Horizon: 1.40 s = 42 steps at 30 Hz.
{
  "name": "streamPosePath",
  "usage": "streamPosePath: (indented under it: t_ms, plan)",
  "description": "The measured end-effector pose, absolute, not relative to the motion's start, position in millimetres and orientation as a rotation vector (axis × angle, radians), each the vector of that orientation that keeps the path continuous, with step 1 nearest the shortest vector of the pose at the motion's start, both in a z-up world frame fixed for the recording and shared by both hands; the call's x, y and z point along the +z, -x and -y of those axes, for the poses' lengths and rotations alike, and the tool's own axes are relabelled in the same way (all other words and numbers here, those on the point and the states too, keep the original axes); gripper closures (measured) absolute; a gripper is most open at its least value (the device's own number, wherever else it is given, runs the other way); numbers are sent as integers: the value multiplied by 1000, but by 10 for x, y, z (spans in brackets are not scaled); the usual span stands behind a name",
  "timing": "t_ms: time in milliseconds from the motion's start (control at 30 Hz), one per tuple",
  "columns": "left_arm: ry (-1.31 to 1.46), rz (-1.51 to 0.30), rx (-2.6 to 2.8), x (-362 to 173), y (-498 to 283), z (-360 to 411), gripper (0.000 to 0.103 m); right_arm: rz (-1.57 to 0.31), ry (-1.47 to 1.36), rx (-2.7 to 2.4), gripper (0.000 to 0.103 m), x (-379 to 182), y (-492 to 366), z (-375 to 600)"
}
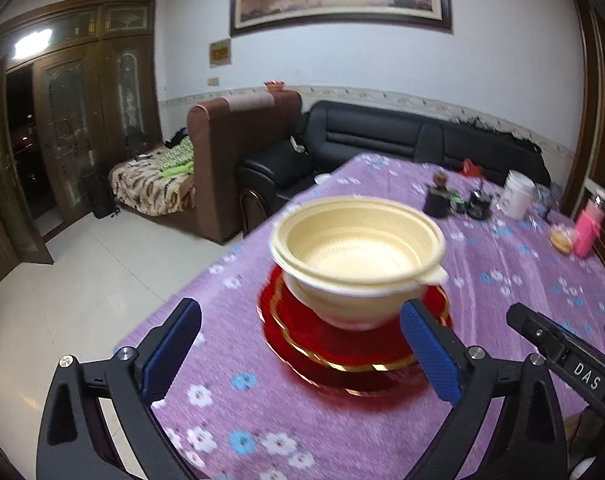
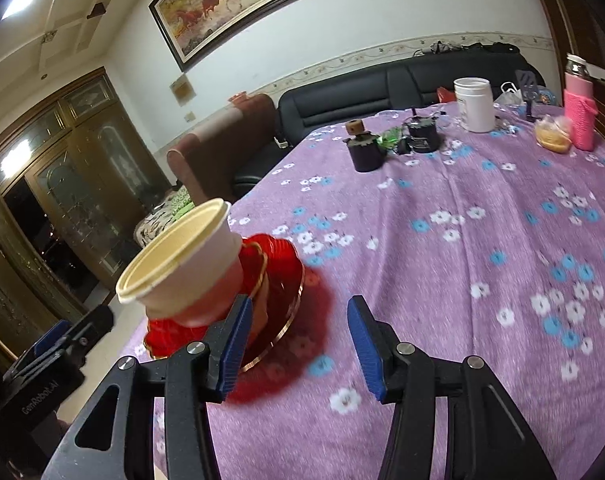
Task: Organize plates and bowls
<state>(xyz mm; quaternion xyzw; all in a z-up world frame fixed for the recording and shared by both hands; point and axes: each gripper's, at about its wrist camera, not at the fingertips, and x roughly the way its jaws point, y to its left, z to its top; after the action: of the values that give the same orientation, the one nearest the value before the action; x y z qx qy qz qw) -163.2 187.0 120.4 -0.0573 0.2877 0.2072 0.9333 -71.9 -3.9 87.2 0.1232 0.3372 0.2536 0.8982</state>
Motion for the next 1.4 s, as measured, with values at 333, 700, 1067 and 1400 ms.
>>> streamPosePath:
  t_ms: [333,700,1067,1400]
  plan:
    - [30,-656,365,1053,1598,-1439,3,-677,-217,463,45,754,959,197]
    - [53,-718,346,931,1576,-1387,3,-698,-201,449,44,670,1038,227]
    - [55,-745,340,851,1507,-1398,3,-729,-198,444,43,586,996,206]
    - [136,-550,441,1525,1490,-1976,3,-750,-213,429,43,504,923,218]
